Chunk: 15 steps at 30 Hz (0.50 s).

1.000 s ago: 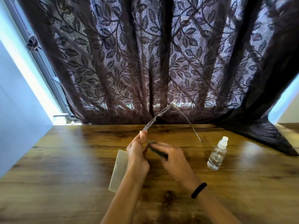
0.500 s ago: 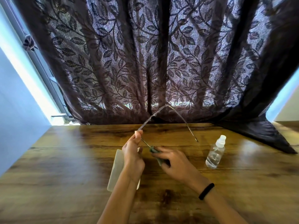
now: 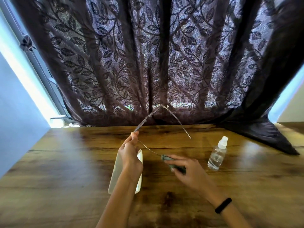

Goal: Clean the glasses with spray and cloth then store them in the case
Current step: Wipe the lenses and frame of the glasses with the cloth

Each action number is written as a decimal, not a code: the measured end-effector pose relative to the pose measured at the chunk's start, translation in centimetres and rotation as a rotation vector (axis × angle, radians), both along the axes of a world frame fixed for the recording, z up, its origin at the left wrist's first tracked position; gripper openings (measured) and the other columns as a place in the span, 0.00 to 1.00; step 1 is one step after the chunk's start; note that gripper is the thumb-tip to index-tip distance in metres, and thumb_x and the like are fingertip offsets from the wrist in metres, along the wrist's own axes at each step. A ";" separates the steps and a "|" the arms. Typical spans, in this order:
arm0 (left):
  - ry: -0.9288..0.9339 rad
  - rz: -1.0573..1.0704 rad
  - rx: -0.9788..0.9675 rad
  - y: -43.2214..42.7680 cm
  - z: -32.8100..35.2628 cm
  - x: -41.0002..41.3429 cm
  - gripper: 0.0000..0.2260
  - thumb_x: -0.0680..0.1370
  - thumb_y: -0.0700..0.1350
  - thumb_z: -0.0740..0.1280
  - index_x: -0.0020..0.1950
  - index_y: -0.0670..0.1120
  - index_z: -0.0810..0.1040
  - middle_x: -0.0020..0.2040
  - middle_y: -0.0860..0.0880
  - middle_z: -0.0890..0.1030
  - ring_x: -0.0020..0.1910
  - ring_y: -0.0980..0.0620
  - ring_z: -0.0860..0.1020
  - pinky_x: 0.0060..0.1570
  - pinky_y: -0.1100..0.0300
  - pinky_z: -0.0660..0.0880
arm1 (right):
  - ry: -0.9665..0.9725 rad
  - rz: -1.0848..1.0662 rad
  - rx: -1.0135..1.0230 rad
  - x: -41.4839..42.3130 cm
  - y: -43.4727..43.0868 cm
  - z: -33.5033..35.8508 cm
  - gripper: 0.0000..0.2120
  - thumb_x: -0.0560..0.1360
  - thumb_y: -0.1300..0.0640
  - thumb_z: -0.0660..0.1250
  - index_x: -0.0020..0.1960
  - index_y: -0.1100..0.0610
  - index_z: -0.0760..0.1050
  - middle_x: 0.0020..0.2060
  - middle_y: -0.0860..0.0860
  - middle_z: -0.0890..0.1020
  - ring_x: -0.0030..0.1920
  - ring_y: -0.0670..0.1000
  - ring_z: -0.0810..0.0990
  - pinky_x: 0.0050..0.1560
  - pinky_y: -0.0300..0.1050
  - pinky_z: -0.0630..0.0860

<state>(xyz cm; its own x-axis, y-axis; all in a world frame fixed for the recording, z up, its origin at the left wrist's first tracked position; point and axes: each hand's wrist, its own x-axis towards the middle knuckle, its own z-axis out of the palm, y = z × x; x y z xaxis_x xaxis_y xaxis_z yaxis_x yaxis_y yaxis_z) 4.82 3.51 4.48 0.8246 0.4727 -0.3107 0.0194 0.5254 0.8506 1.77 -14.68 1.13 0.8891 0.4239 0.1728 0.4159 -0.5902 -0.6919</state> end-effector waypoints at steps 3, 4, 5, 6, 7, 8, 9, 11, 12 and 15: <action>-0.019 0.050 -0.008 0.6 0.0 0.3 0.06 0.76 0.44 0.66 0.48 0.45 0.82 0.42 0.55 0.82 0.40 0.60 0.74 0.44 0.64 0.68 | 0.025 -0.053 0.054 -0.3 -1.0 0.0 0.14 0.74 0.60 0.65 0.53 0.41 0.74 0.61 0.39 0.73 0.61 0.36 0.69 0.66 0.40 0.67; -0.027 0.065 -0.011 0.9 0.0 0.4 0.05 0.76 0.43 0.66 0.48 0.45 0.82 0.42 0.55 0.82 0.39 0.60 0.74 0.42 0.64 0.68 | 0.040 -0.081 0.093 -0.3 -1.4 0.1 0.14 0.73 0.61 0.66 0.51 0.42 0.75 0.59 0.39 0.74 0.60 0.36 0.70 0.65 0.38 0.67; -0.035 0.078 -0.009 1.2 0.0 0.5 0.05 0.76 0.43 0.66 0.48 0.45 0.81 0.41 0.55 0.82 0.39 0.60 0.74 0.41 0.65 0.68 | 0.059 -0.112 0.128 -0.1 -1.8 0.1 0.14 0.73 0.62 0.67 0.50 0.43 0.76 0.57 0.41 0.75 0.59 0.37 0.71 0.63 0.38 0.68; -0.042 0.086 -0.003 1.5 0.0 0.6 0.05 0.76 0.42 0.66 0.48 0.45 0.82 0.41 0.55 0.82 0.39 0.60 0.75 0.40 0.65 0.68 | 0.084 -0.142 0.154 0.1 -2.1 0.1 0.14 0.73 0.63 0.67 0.50 0.44 0.76 0.57 0.42 0.76 0.58 0.40 0.73 0.61 0.38 0.70; -0.049 0.088 0.005 1.7 0.0 0.6 0.05 0.76 0.42 0.67 0.48 0.44 0.81 0.41 0.54 0.82 0.40 0.59 0.75 0.39 0.65 0.68 | 0.117 -0.172 0.181 0.4 -2.5 0.0 0.14 0.72 0.63 0.67 0.50 0.44 0.75 0.56 0.44 0.77 0.57 0.42 0.74 0.58 0.38 0.72; -0.056 0.085 0.011 1.8 0.0 0.7 0.05 0.76 0.42 0.67 0.48 0.44 0.81 0.41 0.54 0.82 0.40 0.59 0.76 0.39 0.65 0.69 | 0.149 -0.201 0.210 0.7 -2.8 -0.2 0.15 0.73 0.64 0.67 0.51 0.44 0.75 0.56 0.45 0.77 0.56 0.45 0.76 0.56 0.38 0.74; -0.060 0.080 0.015 1.9 0.0 0.7 0.05 0.75 0.42 0.67 0.48 0.44 0.81 0.40 0.54 0.82 0.40 0.59 0.76 0.40 0.65 0.69 | 0.176 -0.227 0.230 0.9 -3.0 -0.4 0.15 0.73 0.64 0.66 0.51 0.44 0.74 0.56 0.46 0.78 0.56 0.47 0.77 0.55 0.39 0.74; -0.065 0.070 0.014 2.0 -0.2 0.6 0.05 0.75 0.42 0.67 0.47 0.45 0.82 0.38 0.55 0.83 0.40 0.59 0.76 0.40 0.65 0.69 | 0.178 -0.259 0.153 1.5 -3.2 -1.0 0.16 0.74 0.63 0.65 0.57 0.46 0.73 0.57 0.48 0.77 0.53 0.47 0.77 0.52 0.38 0.76; -0.067 0.065 0.010 1.9 -0.2 0.6 0.04 0.75 0.43 0.67 0.46 0.45 0.82 0.36 0.56 0.83 0.39 0.59 0.76 0.40 0.65 0.69 | 0.157 -0.259 0.056 1.7 -3.3 -1.4 0.17 0.75 0.62 0.64 0.60 0.47 0.71 0.58 0.49 0.77 0.50 0.45 0.77 0.47 0.35 0.76; -0.077 0.051 0.000 1.7 -0.2 0.6 0.05 0.76 0.43 0.67 0.48 0.43 0.81 0.33 0.58 0.83 0.39 0.60 0.76 0.44 0.66 0.71 | 0.102 -0.229 -0.182 2.4 -2.9 -2.2 0.17 0.76 0.60 0.63 0.64 0.50 0.70 0.59 0.49 0.77 0.42 0.38 0.75 0.37 0.27 0.73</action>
